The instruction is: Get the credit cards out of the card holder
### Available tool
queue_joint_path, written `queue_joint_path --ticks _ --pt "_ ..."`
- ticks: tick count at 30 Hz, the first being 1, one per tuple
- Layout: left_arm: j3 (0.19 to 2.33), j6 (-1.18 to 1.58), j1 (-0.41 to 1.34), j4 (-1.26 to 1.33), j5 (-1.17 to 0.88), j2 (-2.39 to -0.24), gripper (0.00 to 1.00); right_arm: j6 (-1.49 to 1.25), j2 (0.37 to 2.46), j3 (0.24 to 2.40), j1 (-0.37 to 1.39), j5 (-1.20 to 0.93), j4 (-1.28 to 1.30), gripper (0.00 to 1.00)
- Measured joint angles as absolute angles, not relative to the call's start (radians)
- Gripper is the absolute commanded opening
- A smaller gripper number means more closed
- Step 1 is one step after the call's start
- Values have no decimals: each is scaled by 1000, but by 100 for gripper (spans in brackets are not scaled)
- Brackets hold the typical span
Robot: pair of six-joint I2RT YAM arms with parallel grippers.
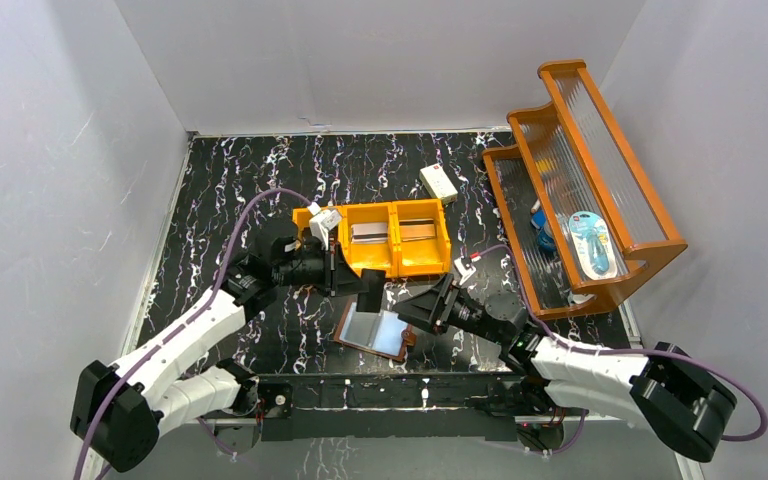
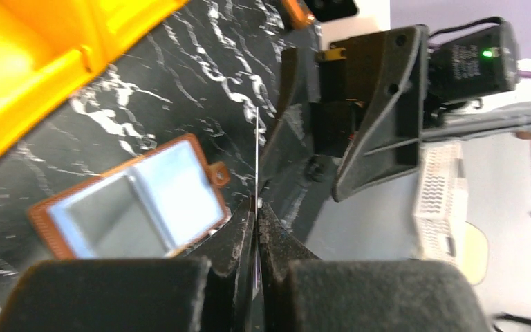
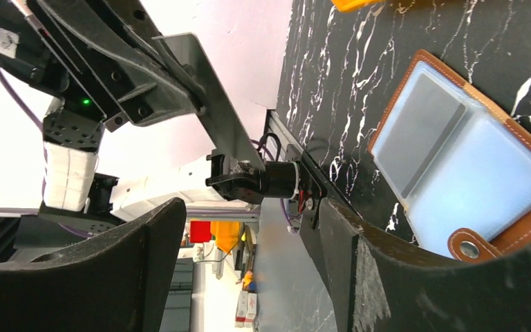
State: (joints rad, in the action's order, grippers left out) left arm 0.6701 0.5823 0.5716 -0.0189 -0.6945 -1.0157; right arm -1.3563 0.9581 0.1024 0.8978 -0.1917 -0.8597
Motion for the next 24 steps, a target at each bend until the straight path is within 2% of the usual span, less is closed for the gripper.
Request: queue_joint_path --ticks 9,18,24 --pt "783 237 572 -249 -399 -973 0 -1349 875 100 898 -134 -742 81" --pt "828 -208 572 -326 -163 -982 0 -1352 817 72 898 -93 -679 82" --pt "887 -440 572 -344 -47 -1077 0 -1359 787 49 898 -73 -638 82"
